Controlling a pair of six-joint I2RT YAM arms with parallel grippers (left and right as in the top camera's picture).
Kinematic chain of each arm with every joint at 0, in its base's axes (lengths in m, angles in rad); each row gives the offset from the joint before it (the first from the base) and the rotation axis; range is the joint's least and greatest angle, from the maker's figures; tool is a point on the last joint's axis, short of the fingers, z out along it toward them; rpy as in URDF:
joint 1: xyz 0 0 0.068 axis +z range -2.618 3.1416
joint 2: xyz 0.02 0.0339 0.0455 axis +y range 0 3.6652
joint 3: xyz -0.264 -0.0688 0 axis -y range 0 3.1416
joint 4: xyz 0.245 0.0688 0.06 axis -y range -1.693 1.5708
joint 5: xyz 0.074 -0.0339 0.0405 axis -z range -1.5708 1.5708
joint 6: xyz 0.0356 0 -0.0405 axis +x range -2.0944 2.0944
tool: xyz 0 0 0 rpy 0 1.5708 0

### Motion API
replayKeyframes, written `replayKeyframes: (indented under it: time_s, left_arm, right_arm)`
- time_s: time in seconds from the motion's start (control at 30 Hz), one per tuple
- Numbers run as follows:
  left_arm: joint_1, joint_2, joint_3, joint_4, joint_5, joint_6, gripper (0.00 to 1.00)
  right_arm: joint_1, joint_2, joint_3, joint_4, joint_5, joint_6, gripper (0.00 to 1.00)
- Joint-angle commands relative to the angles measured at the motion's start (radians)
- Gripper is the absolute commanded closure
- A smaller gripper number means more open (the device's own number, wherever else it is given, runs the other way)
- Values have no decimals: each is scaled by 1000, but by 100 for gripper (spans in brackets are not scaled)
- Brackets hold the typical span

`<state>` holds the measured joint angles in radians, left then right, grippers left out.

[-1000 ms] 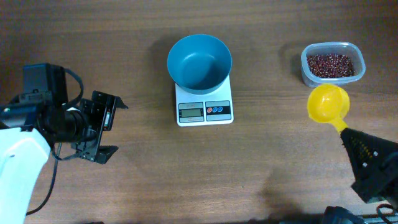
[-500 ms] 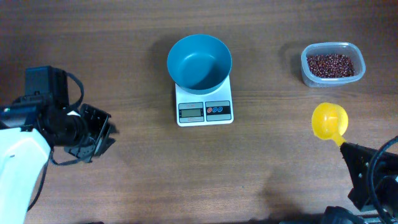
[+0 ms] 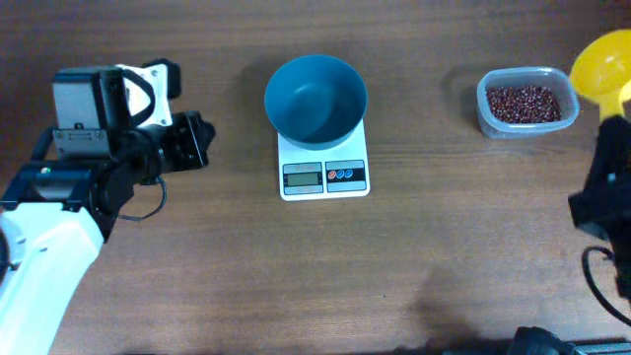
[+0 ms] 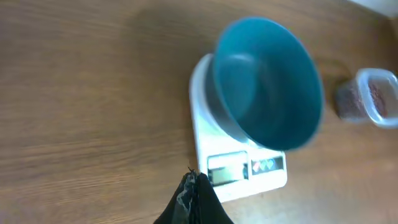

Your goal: Scoop item into bowl and weigh 50g on scale

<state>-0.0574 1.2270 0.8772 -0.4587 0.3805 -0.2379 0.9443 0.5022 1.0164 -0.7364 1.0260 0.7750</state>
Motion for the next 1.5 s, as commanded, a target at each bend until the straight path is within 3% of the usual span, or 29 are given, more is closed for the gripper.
replayKeyframes:
  time_s: [0.0, 0.1, 0.13, 0.2, 0.27, 0.3, 0.37, 0.5, 0.63, 0.77, 0.87, 0.97, 1.13, 1.23, 1.47]
  left_arm:
    - [-62, -47, 56, -26, 82, 216, 100]
    - [-165, -51, 140, -153, -86, 301, 100]
    - [-185, -51, 143, -172, -124, 301, 100]
    - [-211, -51, 143, -220, -135, 301, 100]
    - [-216, -51, 143, -241, -134, 302, 100]
    - [-243, -51, 143, -262, -123, 332, 100]
    - [-346, -51, 143, -292, -124, 337, 100]
    - [-507, 24, 143, -304, -179, 302, 100]
    - [-590, 196, 143, -197, -180, 299, 100]
    - [-594, 336, 143, -80, -180, 299, 100]
    - [-595, 381, 143, 12, -301, 299, 100]
    - [-595, 414, 143, 65, -311, 299, 100]
    - [-626, 460, 143, 97, -311, 299, 100]
    - [-664, 463, 143, 115, -417, 299, 100]
    - [-685, 503, 137, 167, -476, 299, 100]
  right_arm:
    - [-6, 95, 13, 130, 106, -98, 96]
    - [-113, 238, 61, 228, -9, -224, 96]
    - [-193, 302, 79, 227, -147, -225, 96]
    - [-449, 457, 123, 195, -628, -217, 96]
    - [-579, 520, 143, 167, -830, -217, 96]
    - [-728, 587, 154, 130, -1058, -217, 96]
    - [-856, 655, 154, 68, -1212, -218, 96]
    - [-900, 669, 154, -10, -1217, -264, 96]
    - [-900, 669, 154, -39, -1217, -293, 96]
    - [-900, 669, 154, -31, -1191, -305, 96]
    - [-900, 669, 154, -30, -1182, -308, 96]
    - [-900, 669, 154, -26, -1179, -307, 96]
    - [-900, 669, 154, 52, -1179, -307, 96]
    - [-900, 669, 154, 72, -1179, -307, 96]
    - [-900, 669, 154, 82, -1180, -307, 96]
